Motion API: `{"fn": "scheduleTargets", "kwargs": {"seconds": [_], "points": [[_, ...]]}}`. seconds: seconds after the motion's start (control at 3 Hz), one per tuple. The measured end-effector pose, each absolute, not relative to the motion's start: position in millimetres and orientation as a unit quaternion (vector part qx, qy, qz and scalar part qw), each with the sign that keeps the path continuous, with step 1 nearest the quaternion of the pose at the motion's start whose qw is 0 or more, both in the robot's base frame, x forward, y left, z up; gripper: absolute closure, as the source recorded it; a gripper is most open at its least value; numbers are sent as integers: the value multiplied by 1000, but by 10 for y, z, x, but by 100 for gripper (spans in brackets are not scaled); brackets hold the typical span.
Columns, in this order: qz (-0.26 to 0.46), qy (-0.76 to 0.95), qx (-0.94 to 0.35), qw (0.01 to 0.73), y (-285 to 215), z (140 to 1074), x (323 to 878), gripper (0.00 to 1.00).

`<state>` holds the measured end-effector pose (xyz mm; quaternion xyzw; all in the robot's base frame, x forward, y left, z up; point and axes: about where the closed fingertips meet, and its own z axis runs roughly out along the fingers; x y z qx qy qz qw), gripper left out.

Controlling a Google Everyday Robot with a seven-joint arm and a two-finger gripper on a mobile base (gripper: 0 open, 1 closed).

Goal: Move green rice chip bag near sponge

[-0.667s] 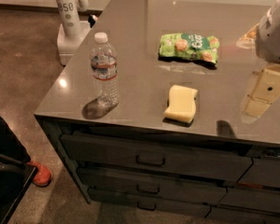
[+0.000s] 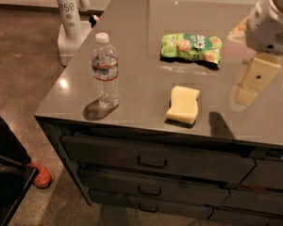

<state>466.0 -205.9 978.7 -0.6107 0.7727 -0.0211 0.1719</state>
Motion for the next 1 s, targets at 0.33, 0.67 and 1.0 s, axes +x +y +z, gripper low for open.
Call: {"fn": "scheduleTargets", "kwargs": {"seconds": [0.33, 0.67, 1.0], "points": [[-5, 765, -613, 198, -1902, 9774, 5204, 0], [0, 770, -604, 204, -1853, 9740, 5613, 0], [-6, 783, -586, 209, -1861, 9654, 6005, 0]]}}
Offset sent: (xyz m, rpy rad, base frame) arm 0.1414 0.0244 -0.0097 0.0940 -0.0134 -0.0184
